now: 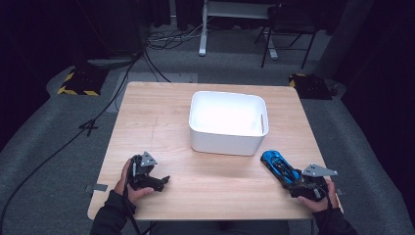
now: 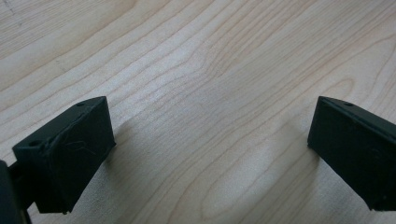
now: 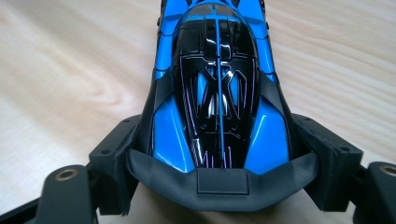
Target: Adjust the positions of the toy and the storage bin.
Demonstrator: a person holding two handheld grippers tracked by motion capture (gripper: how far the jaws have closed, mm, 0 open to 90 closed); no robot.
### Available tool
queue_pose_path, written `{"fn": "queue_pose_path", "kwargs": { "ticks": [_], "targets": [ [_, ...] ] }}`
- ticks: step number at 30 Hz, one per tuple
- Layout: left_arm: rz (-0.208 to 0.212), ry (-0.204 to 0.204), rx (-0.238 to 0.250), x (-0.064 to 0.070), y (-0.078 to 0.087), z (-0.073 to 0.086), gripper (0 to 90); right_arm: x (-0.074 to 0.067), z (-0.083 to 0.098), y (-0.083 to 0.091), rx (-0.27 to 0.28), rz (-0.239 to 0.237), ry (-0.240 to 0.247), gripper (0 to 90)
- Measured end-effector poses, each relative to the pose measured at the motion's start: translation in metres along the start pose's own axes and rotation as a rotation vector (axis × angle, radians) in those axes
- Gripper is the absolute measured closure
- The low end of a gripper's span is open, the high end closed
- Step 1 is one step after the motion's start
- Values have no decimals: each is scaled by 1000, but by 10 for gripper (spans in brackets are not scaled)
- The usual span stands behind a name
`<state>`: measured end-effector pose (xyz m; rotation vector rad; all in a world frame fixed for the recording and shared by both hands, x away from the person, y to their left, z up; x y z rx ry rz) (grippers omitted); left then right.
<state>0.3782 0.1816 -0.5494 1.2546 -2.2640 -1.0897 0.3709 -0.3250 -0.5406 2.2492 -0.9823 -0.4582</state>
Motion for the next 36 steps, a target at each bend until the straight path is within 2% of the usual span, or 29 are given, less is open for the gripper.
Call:
{"fn": "queue_pose_path", "kwargs": {
  "ticks": [3,8,12,15,18,30,36],
  "targets": [
    [0,0,0,0,0,0,6,9,-4,-4,4,22,-29,243],
    [-1,1,0,0,0,0,6,19,-15,-15,5,37,-34,243],
    [0,0,0,0,0,0,6,26,-21,-21,7,24,-38,243],
    [-2,-3,1,0,0,0,6,32,-26,-26,3,-3,-29,242],
    [-18,-10,5,-2,0,-1,5,33,-28,-29,2,-2,-24,240],
    [-5,2,2,0,-1,-1,5,33,-29,-30,15,3,-27,243],
    [-8,0,2,0,-1,-1,5,31,-30,-24,82,9,-9,243]
  ]
}}
Point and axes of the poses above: each handheld gripper's, and its own axes: y roughly backward along the jaws, z roughly out of its underside, x roughly to its right, the point moved 6 cm from there along -y, roughly forward along the jaws, and after that the axes turned 8 degrees about -z, right-handed, at the moved point
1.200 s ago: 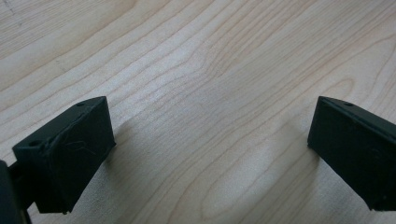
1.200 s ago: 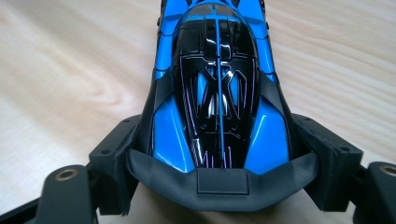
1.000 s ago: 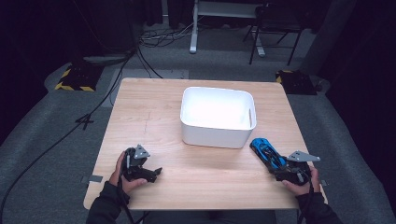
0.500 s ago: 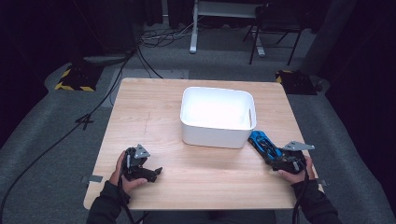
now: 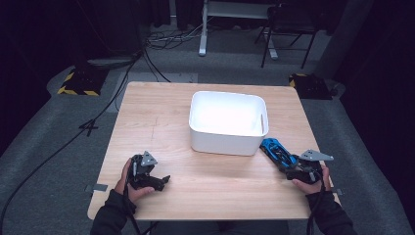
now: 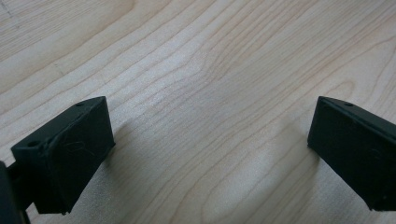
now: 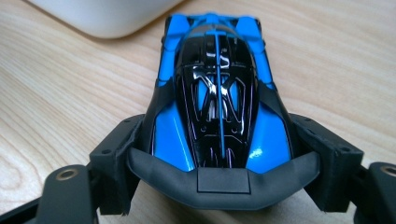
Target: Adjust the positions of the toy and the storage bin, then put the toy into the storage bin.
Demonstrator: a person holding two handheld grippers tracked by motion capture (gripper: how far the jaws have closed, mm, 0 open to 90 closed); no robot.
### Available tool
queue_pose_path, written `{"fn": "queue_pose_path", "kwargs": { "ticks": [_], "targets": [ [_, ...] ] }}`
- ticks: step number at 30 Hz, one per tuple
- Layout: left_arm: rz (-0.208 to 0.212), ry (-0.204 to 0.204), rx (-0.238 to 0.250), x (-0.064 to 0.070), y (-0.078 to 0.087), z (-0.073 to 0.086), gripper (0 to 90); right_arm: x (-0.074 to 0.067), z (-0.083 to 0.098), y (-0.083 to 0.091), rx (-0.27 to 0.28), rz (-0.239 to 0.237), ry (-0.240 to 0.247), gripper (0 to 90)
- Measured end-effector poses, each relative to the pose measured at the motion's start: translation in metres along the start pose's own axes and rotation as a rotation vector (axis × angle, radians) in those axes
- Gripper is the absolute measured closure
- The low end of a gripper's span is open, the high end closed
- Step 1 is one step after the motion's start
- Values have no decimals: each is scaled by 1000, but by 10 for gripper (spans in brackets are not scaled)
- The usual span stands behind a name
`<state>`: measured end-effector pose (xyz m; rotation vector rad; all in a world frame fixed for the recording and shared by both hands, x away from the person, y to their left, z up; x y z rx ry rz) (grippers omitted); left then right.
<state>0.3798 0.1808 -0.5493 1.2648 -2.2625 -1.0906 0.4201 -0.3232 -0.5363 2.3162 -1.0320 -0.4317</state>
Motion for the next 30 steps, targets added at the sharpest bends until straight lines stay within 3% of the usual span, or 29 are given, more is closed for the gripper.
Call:
{"fn": "queue_pose_path", "kwargs": {
  "ticks": [9,16,25,26,27,30],
  "targets": [
    [1,-1,-1,0,0,0,6,-2,-4,1,30,-6,5,243],
    [0,-1,-1,0,0,0,6,0,-11,7,74,-32,-37,243],
    [-11,-8,5,-1,0,0,7,-10,-33,17,125,-63,7,243],
    [-12,-8,5,-1,0,0,6,-12,-35,18,132,-66,-12,243],
    [-11,-9,4,-1,0,0,6,-11,-36,19,125,-67,16,243],
    [-12,-7,5,-1,0,0,6,-14,-42,20,143,-77,4,243]
  ]
}}
Point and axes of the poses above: each handheld gripper's, and its own axes: y roughly backward along the jaws, z roughly out of its underside, x roughly to its right, the point moved 6 cm from there along -y, roughly forward along the jaws, and after that the axes turned 8 degrees about -z, right-handed, at the moved point
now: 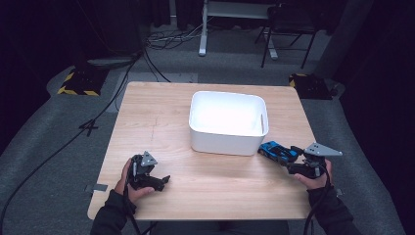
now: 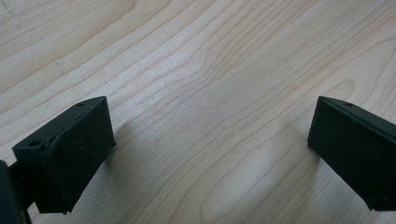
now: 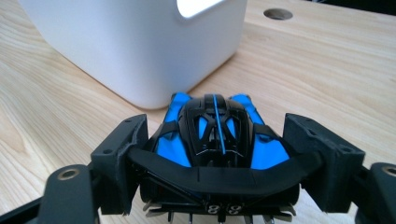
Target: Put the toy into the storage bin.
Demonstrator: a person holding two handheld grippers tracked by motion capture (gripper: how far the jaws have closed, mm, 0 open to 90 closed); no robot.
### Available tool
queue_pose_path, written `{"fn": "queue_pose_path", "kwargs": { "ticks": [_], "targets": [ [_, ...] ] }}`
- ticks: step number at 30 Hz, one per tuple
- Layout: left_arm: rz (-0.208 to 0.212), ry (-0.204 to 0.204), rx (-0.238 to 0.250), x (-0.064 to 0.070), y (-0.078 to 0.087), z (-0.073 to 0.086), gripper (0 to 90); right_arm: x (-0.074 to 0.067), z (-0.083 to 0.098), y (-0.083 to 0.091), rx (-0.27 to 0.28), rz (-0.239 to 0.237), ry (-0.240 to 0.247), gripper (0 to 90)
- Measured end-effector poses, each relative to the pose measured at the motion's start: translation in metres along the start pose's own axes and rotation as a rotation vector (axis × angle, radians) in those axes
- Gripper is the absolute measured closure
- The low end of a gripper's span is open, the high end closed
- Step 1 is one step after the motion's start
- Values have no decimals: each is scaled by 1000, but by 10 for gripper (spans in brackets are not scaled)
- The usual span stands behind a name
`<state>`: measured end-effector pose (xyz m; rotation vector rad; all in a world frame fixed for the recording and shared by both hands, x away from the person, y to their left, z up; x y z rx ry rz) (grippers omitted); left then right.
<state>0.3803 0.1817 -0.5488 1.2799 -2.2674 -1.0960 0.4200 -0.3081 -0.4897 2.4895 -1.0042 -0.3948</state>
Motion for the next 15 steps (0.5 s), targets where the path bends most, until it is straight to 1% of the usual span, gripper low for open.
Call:
{"fn": "queue_pose_path", "kwargs": {
  "ticks": [1,2,3,8,9,10,12,13,14,15],
  "targets": [
    [0,0,0,0,0,0,6,0,-1,0,2,0,9,243],
    [0,0,0,0,0,0,6,-2,-4,0,10,-7,-4,243],
    [0,-2,-1,0,0,0,6,-2,-6,1,13,-10,12,243],
    [0,0,0,0,0,0,6,-5,-15,0,20,-16,14,243],
    [0,-2,-1,0,0,0,6,-6,-19,-2,23,-18,31,243],
    [0,-2,-1,0,0,0,6,-6,-19,-2,23,-18,31,243],
    [0,0,0,0,0,0,6,-8,-26,-2,27,-26,20,243],
    [-1,-3,-1,0,0,0,6,-7,-27,-2,29,-27,27,243],
    [0,-2,-1,0,0,0,6,-8,-29,-2,33,-28,19,243],
    [0,-3,-1,0,0,0,6,-8,-31,-2,36,-30,22,243]
  ]
}}
Point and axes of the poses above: each handheld gripper's, and its own axes: y roughly backward along the jaws, z roughly out of its underside, x roughly to its right, the point moved 6 cm from there along -y, roughly forward along the jaws, and after that the axes turned 8 degrees about -z, right-handed, at the moved point
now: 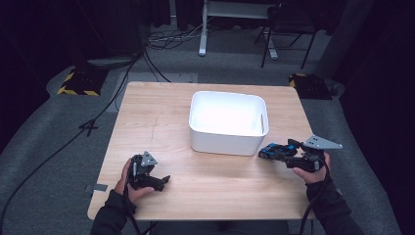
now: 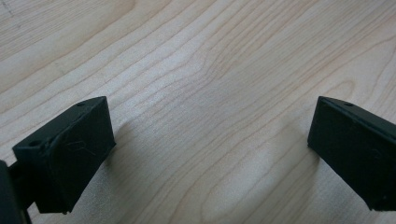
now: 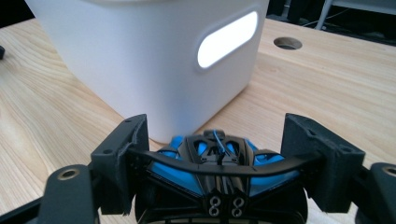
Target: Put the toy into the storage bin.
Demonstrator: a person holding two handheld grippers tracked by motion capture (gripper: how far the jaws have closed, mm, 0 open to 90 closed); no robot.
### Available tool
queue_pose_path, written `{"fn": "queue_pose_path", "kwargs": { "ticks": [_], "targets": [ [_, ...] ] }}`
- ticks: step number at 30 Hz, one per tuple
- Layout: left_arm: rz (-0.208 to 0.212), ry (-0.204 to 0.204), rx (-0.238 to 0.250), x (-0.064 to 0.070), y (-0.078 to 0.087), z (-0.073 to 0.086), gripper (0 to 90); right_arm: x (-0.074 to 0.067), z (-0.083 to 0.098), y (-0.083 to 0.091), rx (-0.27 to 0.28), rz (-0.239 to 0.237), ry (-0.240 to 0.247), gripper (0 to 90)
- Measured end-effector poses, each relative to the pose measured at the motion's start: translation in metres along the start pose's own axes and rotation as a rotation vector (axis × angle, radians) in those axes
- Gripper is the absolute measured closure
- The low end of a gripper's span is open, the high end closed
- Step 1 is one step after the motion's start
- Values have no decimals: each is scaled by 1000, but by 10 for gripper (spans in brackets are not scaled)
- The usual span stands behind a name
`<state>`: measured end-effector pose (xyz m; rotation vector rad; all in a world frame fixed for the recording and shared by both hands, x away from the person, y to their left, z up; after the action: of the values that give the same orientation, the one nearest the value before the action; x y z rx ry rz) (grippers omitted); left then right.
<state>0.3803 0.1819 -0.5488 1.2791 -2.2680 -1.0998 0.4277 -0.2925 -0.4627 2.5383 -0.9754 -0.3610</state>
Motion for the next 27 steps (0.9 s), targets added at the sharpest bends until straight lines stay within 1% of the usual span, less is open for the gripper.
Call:
{"fn": "queue_pose_path", "kwargs": {
  "ticks": [4,7,9,10,11,16,19,21,22,24,25,27],
  "targets": [
    [0,0,0,0,0,0,6,-1,-6,0,10,-7,-1,243],
    [0,2,1,0,0,0,6,-2,-8,-1,7,-15,10,243],
    [0,0,0,0,0,0,6,-3,-10,-2,12,-14,3,244],
    [0,0,0,0,0,0,7,-2,-10,-1,1,-16,18,243],
    [1,2,1,0,0,0,6,-3,-12,-1,7,-16,4,244],
    [1,2,1,0,0,0,6,-2,-15,1,12,-19,5,243],
    [0,0,0,0,0,0,6,-1,-17,3,15,-11,-1,243],
    [1,0,0,0,0,0,6,-1,-17,4,13,-14,4,244],
    [0,0,0,0,0,0,6,0,-20,6,20,-7,0,244],
    [0,0,0,0,0,0,6,1,-21,8,19,-3,13,244],
    [0,2,1,0,0,0,6,0,-23,9,20,-2,3,244],
    [1,2,1,0,0,0,6,1,-24,11,21,-1,9,244]
  ]
}}
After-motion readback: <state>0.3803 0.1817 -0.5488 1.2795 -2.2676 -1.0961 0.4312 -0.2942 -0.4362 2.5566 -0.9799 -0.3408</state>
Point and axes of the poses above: each handheld gripper's, and its own axes: y roughly backward along the jaws, z roughly out of its underside, x roughly to its right, the point moved 6 cm from there along -y, roughly forward along the jaws, and after that the axes turned 8 degrees about -z, right-handed, at the moved point
